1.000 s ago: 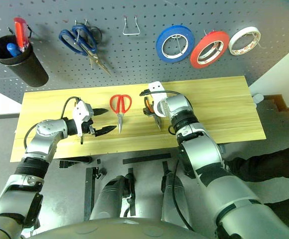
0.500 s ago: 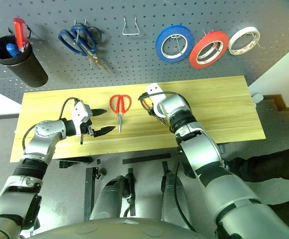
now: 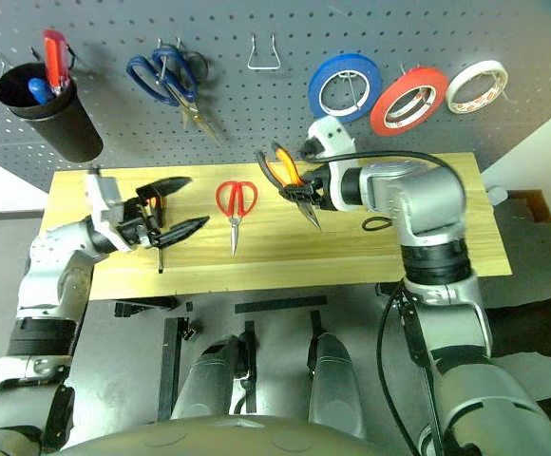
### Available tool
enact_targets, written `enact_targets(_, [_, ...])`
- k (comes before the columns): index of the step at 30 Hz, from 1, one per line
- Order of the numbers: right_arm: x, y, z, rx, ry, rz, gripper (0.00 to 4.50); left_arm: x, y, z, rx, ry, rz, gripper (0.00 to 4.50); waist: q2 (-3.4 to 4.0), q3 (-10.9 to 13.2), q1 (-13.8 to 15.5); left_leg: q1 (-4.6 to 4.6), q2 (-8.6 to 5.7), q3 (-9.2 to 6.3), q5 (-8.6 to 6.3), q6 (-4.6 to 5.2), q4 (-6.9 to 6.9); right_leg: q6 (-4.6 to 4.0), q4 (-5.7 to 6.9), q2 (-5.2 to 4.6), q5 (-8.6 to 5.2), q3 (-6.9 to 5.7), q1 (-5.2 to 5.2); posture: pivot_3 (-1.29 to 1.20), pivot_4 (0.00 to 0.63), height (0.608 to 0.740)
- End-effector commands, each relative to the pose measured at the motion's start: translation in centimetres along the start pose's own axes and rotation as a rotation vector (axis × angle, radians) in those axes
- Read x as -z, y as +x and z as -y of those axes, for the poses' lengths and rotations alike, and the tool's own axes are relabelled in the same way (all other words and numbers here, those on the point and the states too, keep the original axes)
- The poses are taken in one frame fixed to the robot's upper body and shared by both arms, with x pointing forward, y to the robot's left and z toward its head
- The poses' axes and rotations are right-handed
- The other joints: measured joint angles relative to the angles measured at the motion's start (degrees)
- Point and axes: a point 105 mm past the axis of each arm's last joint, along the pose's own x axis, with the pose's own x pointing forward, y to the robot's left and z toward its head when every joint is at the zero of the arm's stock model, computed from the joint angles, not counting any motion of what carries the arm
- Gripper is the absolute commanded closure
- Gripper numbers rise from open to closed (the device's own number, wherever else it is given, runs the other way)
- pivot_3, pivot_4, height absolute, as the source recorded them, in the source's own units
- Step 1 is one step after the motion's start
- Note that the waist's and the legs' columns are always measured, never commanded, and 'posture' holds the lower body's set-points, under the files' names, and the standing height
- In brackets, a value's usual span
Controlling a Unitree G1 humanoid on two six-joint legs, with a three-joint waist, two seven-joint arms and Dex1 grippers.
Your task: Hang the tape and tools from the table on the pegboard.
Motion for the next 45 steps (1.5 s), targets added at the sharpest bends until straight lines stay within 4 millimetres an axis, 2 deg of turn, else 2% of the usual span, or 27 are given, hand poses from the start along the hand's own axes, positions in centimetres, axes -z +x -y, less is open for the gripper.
enact_targets(1, [-4.8, -2.3, -1.8, -0.06, -0.06, 0.253, 2.42, -3.4, -0.4, -0.6, -0.03, 0.051, 0.076, 0.15, -0.08, -0.86, 0.02, 0.0, 0.0, -0.01, 0.0, 0.0, 0.0, 0.0, -0.02, 0.0, 0.0, 0.0, 0.02, 0.0, 0.162, 0.732])
enact_targets(4, [-7.9, -2.9, -2.2, -0.066, -0.068, 0.401, 2.42, -5.7, 0.0, -1.4, -0.055, 0.062, 0.135, 0.15, -0.18, -2.04, 0.0, 0.0, -0.02, -0.02, 0.01, -0.02, 0.02, 0.0, -0.02, 0.01, 0.01, -0.02, 0.06, 0.01, 0.144, 0.732])
enact_targets(8, [-11.1, -2.9, -2.4, -0.061, -0.075, 0.523, 2.42, -7.5, 0.2, -1.4, -0.034, 0.076, 0.158, 0.15, -0.25, -3.41, -0.09, 0.03, -0.01, -0.03, 0.07, -0.11, 0.04, -0.02, -0.01, 0.05, 0.08, -0.02, 0.08, 0.01, 0.13, 0.732])
enact_targets(11, [-13.2, -2.1, -1.0, 0.03, -0.061, 0.592, 2.42, -8.6, 0.1, -2.1, -0.07, 0.078, 0.189, 0.15, -0.29, -4.32, -0.21, 0.1, -0.01, -0.03, 0.07, -0.11, 0.01, -0.02, -0.01, 0.08, 0.08, -0.02, 0.13, 0.02, 0.122, 0.732])
enact_targets(15, [-15.1, -0.7, 1.6, 0.171, -0.002, 0.654, 2.42, -8.7, 0.0, -2.6, -0.099, 0.096, 0.18, 0.15, -0.29, -4.97, -0.29, 0.5, -0.01, 0.0, 0.07, -0.11, -0.02, -0.02, -0.05, 0.08, 0.08, -0.01, 0.5, 0.03, 0.114, 0.732])
enact_targets(17, [-15.6, -0.1, 2.0, 0.202, -0.007, 0.667, 2.42, -8.6, 0.0, -2.7, -0.109, 0.102, 0.169, 0.15, -0.29, -5.15, -0.35, 0.51, -0.01, 0.01, 0.08, -0.13, -0.01, -0.02, -0.03, 0.08, 0.08, -0.01, 0.5, 0.04, 0.109, 0.732])
enact_targets(25, [-16.4, 2.7, 0.8, 0.229, -0.076, 0.729, 2.42, -8.3, 0.0, -3.3, -0.179, 0.117, 0.155, 0.15, -0.25, -5.81, -0.4, 0.52, -0.01, -0.01, 0.09, -0.15, -0.03, -0.02, -0.02, 0.1, 0.08, -0.01, 0.5, 0.08, 0.095, 0.732])
enact_targets(31, [-16.9, 3.5, 1.1, 0.274, -0.108, 0.751, 2.42, -8.1, -0.2, -3.1, -0.186, 0.121, 0.143, 0.15, -0.26, -6.02, -0.32, 0.52, -0.01, -0.02, 0.1, -0.17, -0.03, -0.02, -0.01, 0.1, 0.08, -0.01, 0.5, 0.09, 0.101, 0.732])
enact_targets(45, [-13.0, 4.9, 3.9, 0.401, -0.181, 0.657, 2.42, -7.5, -0.5, -3.0, -0.186, 0.137, 0.1, 0.15, -0.27, -6.39, -0.21, 0.58, -0.01, -0.05, 0.11, -0.19, -0.01, -0.02, 0.01, 0.1, 0.08, -0.01, 0.58, 0.08, 0.114, 0.732])
